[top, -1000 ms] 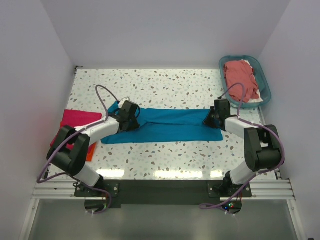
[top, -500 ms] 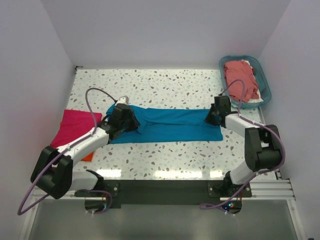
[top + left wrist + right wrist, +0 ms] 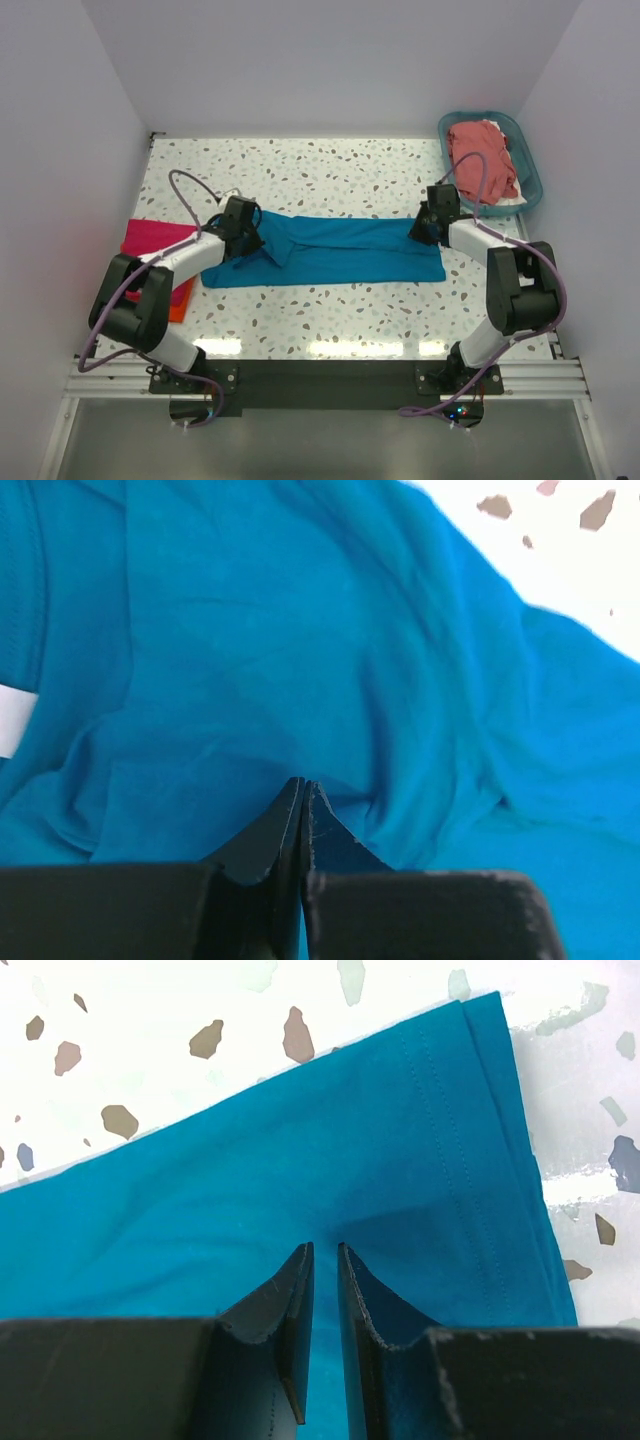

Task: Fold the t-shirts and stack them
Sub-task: Fold the tshirt

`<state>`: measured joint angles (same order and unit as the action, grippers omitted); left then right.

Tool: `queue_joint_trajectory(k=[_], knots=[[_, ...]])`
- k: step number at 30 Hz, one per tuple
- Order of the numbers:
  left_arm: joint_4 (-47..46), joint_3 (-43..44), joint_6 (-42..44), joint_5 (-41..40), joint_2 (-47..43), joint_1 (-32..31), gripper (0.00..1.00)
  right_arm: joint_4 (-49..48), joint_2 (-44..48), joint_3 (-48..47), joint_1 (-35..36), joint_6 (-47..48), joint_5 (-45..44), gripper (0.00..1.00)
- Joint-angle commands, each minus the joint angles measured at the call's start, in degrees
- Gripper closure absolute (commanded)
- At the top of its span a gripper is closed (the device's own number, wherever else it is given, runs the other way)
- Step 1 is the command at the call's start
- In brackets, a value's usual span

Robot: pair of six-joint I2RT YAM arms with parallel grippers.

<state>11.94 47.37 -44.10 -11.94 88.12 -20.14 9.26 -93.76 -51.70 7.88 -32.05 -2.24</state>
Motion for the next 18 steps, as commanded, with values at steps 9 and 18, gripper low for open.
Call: queue_joint_trajectory(k=[9,18], knots=[[-5.0,-14.1,0.3,2.8,-9.1,-0.7,1.00,1.2,-0.7,-1.8,0.0,0.9,-0.9,0.80],[0.5,-4.6,-0.6,3.0,-12.9,0.1,0.83,3.4,2.4,-3.5,0.1,2.0,-3.6,0.76]])
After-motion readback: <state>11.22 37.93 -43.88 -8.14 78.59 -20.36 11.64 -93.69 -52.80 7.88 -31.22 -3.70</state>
